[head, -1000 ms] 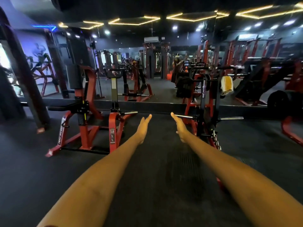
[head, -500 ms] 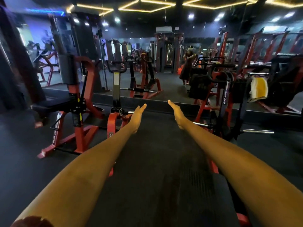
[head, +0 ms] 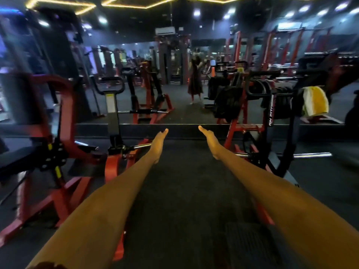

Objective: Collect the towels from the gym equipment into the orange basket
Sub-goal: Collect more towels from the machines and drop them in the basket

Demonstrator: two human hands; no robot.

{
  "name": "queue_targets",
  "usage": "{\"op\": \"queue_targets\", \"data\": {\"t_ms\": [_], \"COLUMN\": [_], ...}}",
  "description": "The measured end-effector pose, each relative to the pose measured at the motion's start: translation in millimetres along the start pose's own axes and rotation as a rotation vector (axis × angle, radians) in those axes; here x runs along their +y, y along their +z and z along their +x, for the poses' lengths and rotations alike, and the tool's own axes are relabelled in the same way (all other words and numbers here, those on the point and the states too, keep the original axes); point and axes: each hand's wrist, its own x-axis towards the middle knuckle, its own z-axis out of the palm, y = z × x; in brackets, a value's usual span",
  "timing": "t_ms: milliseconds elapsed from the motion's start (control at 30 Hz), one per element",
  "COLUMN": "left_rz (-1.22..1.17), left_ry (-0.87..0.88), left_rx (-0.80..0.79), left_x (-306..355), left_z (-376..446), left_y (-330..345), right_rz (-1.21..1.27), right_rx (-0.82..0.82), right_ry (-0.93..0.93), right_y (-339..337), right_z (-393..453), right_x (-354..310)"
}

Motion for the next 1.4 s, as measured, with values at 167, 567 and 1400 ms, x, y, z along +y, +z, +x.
{"op": "queue_targets", "data": {"t_ms": [167, 567, 1400], "left_rz": [0.032, 0.056, 0.153], "left_ry": [0.013, -0.072, 0.003], "left_rx": [-0.091, -0.248, -0.467], "left_x": [2, -1, 69], "left_z": [99, 342, 897], "left_y": [19, 86, 285], "right_rz": [-0.01, -0.021, 0.0], "right_rx": [0.046, 0.146, 0.353], "right_ry": [0.041, 0.086, 0.106], "right_y": [0, -55, -96], "right_z": [78, 415, 855], "right_x": [4, 69, -60]}}
